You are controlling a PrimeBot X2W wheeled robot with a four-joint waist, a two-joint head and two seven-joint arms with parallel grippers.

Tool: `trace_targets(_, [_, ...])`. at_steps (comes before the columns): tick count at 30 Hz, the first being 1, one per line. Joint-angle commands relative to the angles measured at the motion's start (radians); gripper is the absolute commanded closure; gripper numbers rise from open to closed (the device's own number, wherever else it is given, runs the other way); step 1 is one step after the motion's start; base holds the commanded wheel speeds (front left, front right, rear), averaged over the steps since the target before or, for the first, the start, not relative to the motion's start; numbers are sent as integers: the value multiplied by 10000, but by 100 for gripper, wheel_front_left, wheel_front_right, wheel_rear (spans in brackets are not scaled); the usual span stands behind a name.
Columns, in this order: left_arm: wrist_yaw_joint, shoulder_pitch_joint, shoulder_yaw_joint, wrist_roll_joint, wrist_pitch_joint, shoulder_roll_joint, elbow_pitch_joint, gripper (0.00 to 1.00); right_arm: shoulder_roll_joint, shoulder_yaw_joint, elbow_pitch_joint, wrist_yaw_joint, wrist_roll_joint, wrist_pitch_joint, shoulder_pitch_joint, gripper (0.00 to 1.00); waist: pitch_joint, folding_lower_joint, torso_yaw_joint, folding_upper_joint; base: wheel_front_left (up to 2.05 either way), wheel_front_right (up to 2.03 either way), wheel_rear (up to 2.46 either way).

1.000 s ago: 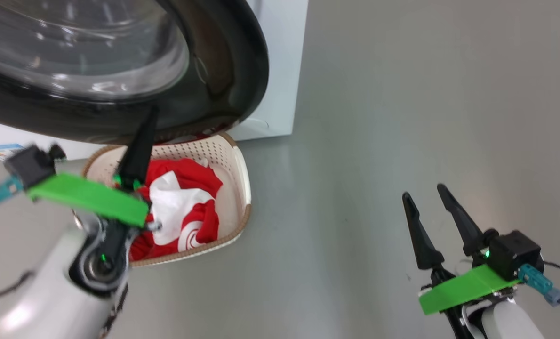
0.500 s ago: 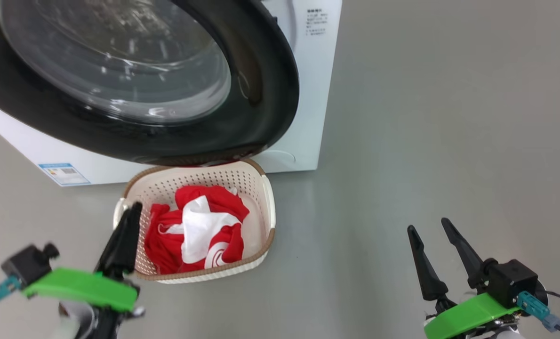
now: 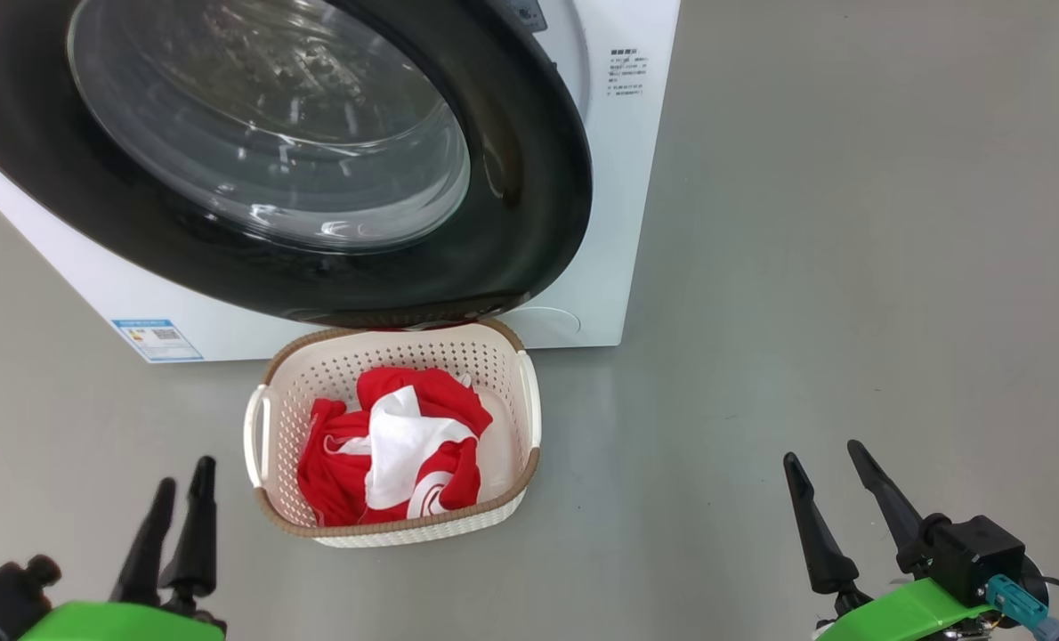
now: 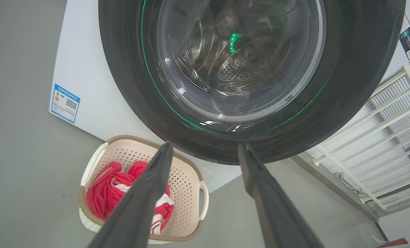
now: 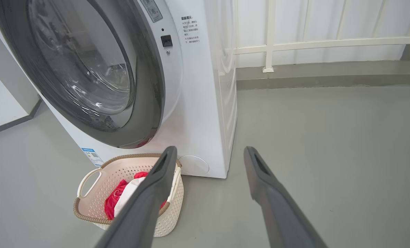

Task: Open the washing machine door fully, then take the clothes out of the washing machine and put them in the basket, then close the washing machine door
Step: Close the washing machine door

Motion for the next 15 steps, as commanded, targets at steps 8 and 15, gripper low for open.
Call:
trace_targets(8, [-56,620,1368,3228,-121,-230,-666,0,-39,132,-262,65,-156,-65,23,0,-85,0,51,0,0,0,0])
trace_targets(15, [-56,1063,2003,6333,-122,-698,-1457,0,-48,98,-307,65,-151,-65,39,0,-129,0,92,0,0,0,0])
